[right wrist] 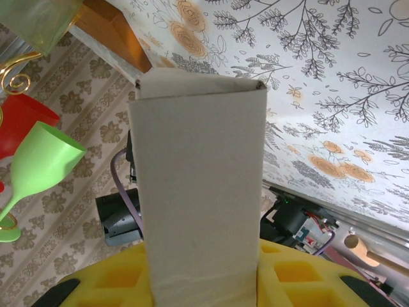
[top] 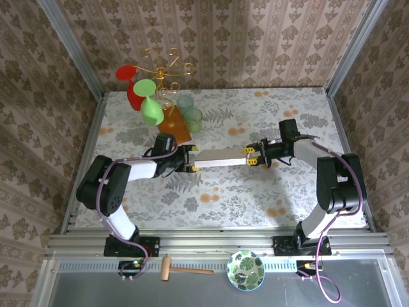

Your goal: Fold the paper box

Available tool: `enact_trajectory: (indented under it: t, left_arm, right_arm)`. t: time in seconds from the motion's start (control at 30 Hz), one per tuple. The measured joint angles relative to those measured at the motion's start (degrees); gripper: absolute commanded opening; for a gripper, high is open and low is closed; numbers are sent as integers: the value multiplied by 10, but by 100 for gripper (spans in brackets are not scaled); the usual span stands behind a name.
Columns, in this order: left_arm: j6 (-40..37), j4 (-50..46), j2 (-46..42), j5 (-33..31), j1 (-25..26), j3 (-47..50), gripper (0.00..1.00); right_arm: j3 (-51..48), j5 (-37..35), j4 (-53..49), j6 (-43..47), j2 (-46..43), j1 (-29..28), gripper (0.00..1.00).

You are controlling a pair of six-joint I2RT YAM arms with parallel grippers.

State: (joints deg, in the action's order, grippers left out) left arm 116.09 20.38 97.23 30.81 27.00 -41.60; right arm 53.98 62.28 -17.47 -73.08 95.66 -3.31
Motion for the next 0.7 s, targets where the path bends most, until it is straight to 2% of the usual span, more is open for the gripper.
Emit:
enact_trajectory:
  t: [0.23,0.47,0.6,0.7]
  left_arm:
    - [25,65,4,1,21,12,57]
    - [35,115,5,-9,30,34,39]
    - [37,129,5,-14,31,42,31]
    - [38,131,4,-21,35,44,27]
  right_arm:
    - [0,11,26,-17,18,0,30]
    - [0,21,39,-22,37,0,32]
    - [1,21,42,-24,44,0,40]
    - [3,20,47,-24,51,2,51]
